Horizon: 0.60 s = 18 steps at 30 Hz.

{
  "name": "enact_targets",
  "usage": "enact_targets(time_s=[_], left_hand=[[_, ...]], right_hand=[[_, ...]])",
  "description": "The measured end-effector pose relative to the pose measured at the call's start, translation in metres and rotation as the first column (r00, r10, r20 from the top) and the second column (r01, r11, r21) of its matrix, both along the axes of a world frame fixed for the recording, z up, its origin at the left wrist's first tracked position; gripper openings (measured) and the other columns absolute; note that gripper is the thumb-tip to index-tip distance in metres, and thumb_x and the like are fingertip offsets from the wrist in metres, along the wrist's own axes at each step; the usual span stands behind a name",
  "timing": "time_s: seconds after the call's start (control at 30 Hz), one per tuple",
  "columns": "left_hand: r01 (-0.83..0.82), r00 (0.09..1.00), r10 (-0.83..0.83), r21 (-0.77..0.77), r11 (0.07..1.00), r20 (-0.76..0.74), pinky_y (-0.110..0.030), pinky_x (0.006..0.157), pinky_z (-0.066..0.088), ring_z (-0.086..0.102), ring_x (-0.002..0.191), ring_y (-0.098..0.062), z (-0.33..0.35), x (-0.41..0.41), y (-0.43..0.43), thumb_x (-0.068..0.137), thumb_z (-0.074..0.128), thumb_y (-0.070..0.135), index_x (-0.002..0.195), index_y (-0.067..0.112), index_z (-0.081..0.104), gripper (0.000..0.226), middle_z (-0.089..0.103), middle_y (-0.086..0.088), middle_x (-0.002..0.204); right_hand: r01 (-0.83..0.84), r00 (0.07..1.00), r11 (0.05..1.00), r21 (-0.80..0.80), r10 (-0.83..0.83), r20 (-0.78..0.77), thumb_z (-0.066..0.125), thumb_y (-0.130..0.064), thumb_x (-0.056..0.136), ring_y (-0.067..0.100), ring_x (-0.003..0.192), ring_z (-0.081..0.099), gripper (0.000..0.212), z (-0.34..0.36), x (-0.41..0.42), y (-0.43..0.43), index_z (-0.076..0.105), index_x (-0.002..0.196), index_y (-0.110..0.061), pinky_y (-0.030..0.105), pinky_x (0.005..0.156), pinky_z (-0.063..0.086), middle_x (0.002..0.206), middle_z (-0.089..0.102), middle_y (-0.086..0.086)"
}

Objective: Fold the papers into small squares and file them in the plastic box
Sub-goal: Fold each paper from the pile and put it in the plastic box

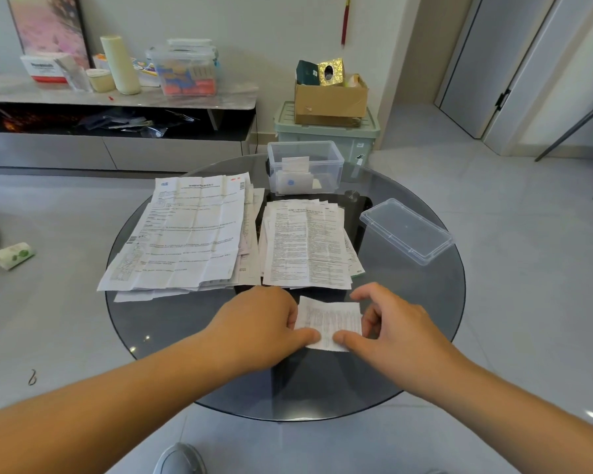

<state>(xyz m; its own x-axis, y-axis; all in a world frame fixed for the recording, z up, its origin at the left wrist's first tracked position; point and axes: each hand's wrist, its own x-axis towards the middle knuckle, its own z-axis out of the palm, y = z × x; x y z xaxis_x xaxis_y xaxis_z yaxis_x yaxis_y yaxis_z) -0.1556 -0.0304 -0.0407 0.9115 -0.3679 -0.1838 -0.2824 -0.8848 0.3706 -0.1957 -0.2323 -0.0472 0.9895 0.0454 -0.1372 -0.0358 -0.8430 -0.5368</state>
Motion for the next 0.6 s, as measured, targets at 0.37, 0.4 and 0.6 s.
enact_targets(time_s=[0.37,0.4,0.6], left_hand=[[-0.011,0.999,0.005,0.138,0.99,0.047,-0.023,0.061,0.044,0.054,0.074,-0.008,0.006,-0.003,-0.006,0.078,0.067,0.071,0.073,0.028,0.041,0.05,0.054,0.013,0.078],[-0.01,0.998,0.001,0.131,0.991,0.068,-0.023,0.061,0.043,0.053,0.074,-0.008,0.006,-0.004,-0.005,0.077,0.069,0.071,0.075,0.029,0.04,0.05,0.053,0.013,0.079],[0.075,0.995,-0.071,-0.059,0.995,0.075,-0.023,0.085,0.051,0.049,0.101,-0.005,-0.006,-0.003,0.003,0.076,0.073,0.065,0.115,0.04,0.051,0.051,0.046,0.015,0.113]], right_hand=[[-0.062,0.996,0.979,-0.195,0.049,-0.072,0.071,-0.066,0.076,0.012,0.119,0.038,0.067,0.003,0.007,-0.003,0.04,0.133,-0.047,0.035,0.101,0.034,0.116,0.046,-0.014],[-0.067,0.995,0.979,-0.193,0.051,-0.089,0.073,-0.064,0.075,0.013,0.12,0.038,0.068,0.004,0.008,-0.006,0.041,0.133,-0.048,0.035,0.102,0.035,0.116,0.046,-0.014],[-0.158,0.983,0.978,-0.133,0.142,-0.118,0.074,-0.051,0.082,0.011,0.122,0.035,0.064,0.006,0.009,-0.016,0.04,0.135,-0.053,0.035,0.105,0.037,0.116,0.041,-0.015]])
